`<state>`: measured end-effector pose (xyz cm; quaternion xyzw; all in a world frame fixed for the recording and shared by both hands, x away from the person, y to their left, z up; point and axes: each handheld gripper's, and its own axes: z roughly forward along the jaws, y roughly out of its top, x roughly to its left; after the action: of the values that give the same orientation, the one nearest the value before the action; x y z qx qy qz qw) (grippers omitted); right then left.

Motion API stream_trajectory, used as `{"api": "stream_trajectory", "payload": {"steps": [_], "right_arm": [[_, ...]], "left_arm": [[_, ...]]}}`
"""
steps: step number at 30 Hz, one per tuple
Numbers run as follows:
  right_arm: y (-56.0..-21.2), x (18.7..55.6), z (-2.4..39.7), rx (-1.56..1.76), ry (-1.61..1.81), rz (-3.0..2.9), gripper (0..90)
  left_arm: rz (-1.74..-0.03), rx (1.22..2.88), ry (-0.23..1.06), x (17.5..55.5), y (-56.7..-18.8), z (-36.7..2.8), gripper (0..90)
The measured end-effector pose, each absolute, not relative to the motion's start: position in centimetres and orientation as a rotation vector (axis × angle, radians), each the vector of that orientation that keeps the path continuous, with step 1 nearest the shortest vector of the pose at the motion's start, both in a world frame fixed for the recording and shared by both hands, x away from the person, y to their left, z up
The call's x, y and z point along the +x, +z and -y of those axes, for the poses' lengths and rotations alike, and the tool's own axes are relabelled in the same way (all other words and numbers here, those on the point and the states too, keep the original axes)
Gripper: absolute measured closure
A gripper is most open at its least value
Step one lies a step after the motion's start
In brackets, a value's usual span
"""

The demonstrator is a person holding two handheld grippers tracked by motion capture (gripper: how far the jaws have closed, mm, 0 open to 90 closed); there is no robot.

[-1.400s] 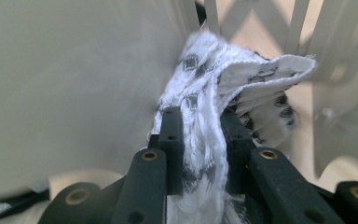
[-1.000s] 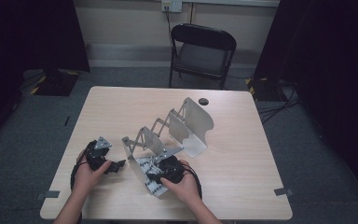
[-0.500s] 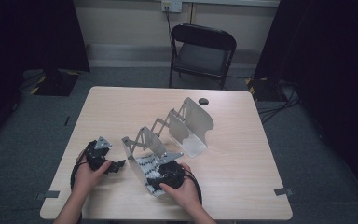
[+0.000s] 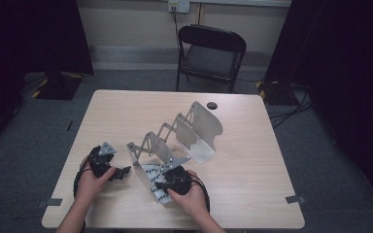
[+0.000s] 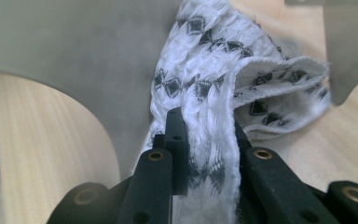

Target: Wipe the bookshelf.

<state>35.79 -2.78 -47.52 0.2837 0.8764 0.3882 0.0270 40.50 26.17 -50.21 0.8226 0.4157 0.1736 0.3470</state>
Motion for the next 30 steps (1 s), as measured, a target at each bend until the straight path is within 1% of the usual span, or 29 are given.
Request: {"api": "stream_trajectory", "payload": {"steps": [3, 24, 27, 30], "right_arm": [[-46.4, 35.9, 3.0, 0.857, 1.246, -2.69, 78.6], [-35.5, 36.9, 3.2, 0.708, 1.561, -2.455, 78.7], [-35.3, 37.2, 2.6, 0.682, 1.581, -2.444, 78.7], [-36.4, 37.8, 1.9, 0.697, 1.563, -2.471, 78.8]], "left_arm": [[-1.079, 2.134, 0.45, 40.5, -50.2, -26.2, 0.0], [-1.077, 2.135, 0.451, 40.5, -50.2, -26.2, 0.0], [-1.077, 2.135, 0.451, 40.5, -50.2, -26.2, 0.0], [-1.077, 2.135, 0.451, 40.5, -50.2, -26.2, 0.0]]}}
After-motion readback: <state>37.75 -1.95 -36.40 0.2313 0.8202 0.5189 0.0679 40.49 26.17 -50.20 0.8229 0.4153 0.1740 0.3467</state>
